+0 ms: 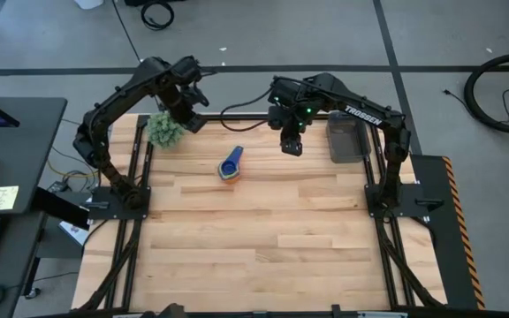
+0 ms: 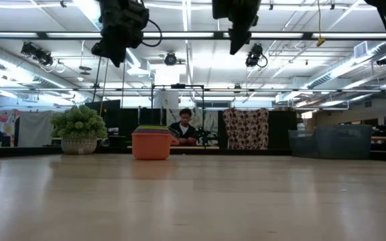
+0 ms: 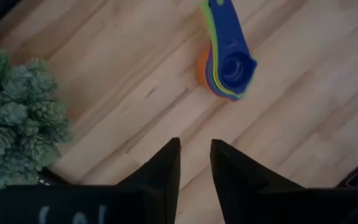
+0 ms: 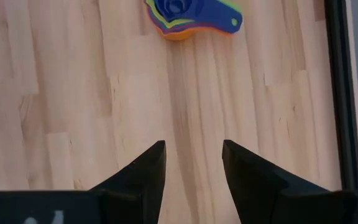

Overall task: Nest measuring cups in basket
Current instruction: Put the nested measuring cups into the black bin

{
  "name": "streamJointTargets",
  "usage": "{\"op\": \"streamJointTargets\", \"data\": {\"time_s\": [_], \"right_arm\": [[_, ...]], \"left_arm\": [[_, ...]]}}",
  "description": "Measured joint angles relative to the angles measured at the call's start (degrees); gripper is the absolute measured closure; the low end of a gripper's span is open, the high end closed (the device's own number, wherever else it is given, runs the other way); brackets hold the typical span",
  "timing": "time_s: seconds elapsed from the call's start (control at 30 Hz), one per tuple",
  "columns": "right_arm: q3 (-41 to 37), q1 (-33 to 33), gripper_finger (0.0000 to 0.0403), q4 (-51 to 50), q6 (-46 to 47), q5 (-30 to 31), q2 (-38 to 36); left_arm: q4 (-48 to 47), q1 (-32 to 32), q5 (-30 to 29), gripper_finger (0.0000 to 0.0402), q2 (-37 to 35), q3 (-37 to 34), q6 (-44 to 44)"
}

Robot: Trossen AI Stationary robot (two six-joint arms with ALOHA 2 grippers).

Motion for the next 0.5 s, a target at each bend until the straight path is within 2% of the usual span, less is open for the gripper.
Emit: {"op": "streamJointTargets", "data": {"time_s": [0.23,0.5], "right_arm": [[0.00,0.04,0.0238,1.39,-5.80,-0.55,0.00],[0.00,0.04,0.0238,5.12,-6.24,-0.60,0.00]], "left_arm": [[-0.06,-1.96,-0.02,0.0308,0.00,-0.02,0.02],[-0.09,-3.15,-0.02,0.0308,0.00,-0.02,0.02]]}}
